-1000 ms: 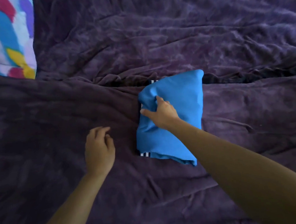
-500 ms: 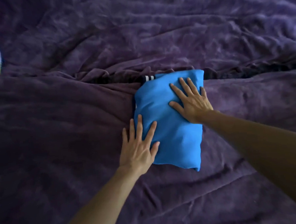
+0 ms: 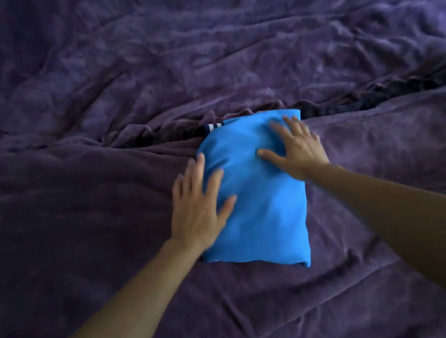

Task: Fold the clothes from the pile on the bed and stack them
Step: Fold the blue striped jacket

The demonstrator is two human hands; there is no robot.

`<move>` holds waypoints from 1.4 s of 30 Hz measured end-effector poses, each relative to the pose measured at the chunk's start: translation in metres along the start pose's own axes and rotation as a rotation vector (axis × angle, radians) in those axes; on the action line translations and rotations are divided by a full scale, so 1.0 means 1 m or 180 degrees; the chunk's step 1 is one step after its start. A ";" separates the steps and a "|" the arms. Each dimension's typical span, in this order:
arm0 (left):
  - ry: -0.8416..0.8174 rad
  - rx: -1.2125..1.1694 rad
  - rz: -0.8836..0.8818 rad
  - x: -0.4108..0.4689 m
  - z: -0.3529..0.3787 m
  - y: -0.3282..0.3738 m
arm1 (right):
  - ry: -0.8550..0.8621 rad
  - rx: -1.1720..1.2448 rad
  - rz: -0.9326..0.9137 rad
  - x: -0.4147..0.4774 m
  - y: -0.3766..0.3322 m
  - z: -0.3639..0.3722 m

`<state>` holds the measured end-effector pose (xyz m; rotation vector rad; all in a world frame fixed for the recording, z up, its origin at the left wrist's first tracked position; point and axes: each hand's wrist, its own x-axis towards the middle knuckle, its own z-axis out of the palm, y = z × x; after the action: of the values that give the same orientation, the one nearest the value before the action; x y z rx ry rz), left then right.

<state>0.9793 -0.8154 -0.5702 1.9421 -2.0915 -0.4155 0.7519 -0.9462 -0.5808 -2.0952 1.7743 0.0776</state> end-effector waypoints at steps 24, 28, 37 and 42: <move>-0.0681 -0.0235 0.0271 -0.036 -0.113 0.110 | 0.1141 0.0325 -0.0685 -0.237 0.012 -0.093; -0.0454 -0.0139 0.0624 -0.066 -0.134 0.161 | 0.1544 -0.0142 -0.1247 -0.291 0.039 -0.130; -0.0120 0.0016 0.1327 -0.101 -0.168 0.351 | 0.1928 -0.0721 -0.0707 -0.429 0.157 -0.237; -0.0010 -0.0243 0.1740 -0.126 -0.160 0.477 | 0.2307 -0.0730 -0.0209 -0.523 0.239 -0.289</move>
<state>0.6086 -0.6631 -0.2414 1.2487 -2.4417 -0.3688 0.3603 -0.5805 -0.2248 -2.5513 2.1543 -0.5956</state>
